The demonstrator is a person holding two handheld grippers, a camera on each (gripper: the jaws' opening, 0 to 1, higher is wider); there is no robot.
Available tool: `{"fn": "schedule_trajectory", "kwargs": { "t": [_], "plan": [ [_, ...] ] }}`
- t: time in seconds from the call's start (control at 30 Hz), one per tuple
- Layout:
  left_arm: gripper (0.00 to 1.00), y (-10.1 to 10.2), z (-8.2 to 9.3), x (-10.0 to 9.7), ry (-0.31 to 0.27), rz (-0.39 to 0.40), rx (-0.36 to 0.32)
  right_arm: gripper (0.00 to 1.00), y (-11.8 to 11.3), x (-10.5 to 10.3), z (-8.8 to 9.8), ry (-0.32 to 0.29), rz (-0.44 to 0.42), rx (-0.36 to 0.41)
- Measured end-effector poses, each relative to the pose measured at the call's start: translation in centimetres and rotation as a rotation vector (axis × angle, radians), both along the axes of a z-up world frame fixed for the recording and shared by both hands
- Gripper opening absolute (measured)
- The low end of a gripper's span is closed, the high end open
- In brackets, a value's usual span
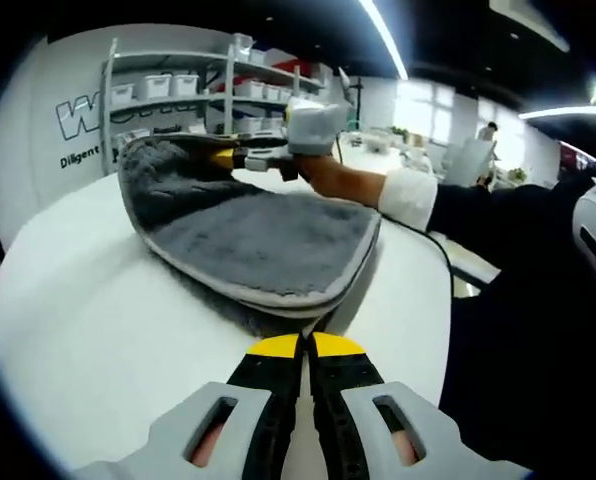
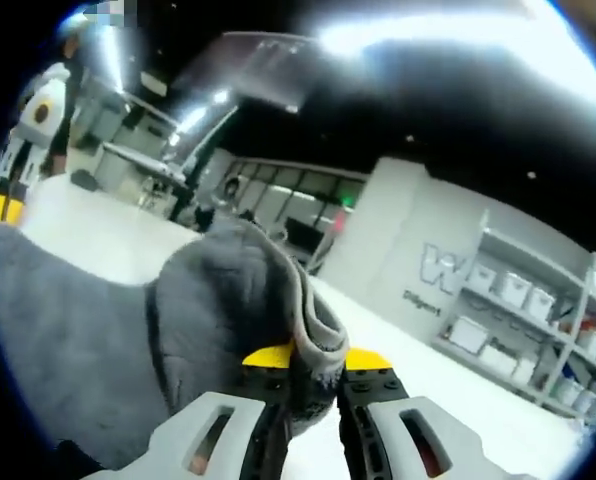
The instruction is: Open the folded towel by lifting each exposed corner and separating the folded layers until the towel lies flat within the target outline without major curled edges
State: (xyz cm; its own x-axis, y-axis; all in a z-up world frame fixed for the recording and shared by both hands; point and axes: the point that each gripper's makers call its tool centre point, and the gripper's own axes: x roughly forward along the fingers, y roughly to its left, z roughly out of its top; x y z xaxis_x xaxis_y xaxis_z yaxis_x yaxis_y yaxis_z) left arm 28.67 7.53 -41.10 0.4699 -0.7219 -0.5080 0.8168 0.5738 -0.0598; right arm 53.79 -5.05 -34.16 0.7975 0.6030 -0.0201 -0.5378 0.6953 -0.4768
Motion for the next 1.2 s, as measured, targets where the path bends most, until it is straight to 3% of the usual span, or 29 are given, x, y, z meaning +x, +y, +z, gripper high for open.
{"fn": "schedule_trajectory", "kwargs": {
  "t": [0.3,0.43,0.53,0.8,1.1,1.2],
  "plan": [
    [0.02,0.2,0.0,0.0,0.011,0.008,-0.013,0.15,-0.4,1.0,-0.7,-0.013,-0.075,-0.067],
    [0.02,0.3,0.4,0.1,0.034,0.027,-0.040,0.20,-2.1,2.2,-0.8,-0.034,-0.172,-0.116],
    [0.02,0.4,0.3,0.1,0.025,0.025,-0.035,0.20,-2.5,2.2,-1.0,0.019,-0.160,-0.040],
    [0.02,0.6,0.6,0.3,0.024,0.034,-0.044,0.16,-4.4,2.2,-0.3,0.037,-0.196,0.040],
    [0.03,0.7,0.7,0.0,0.008,0.027,-0.046,0.08,-4.8,1.3,1.2,0.050,-0.180,0.122],
    [0.03,0.7,1.1,0.2,0.007,0.024,-0.080,0.15,-4.6,0.5,1.9,0.104,-0.131,0.252]
  ]
}}
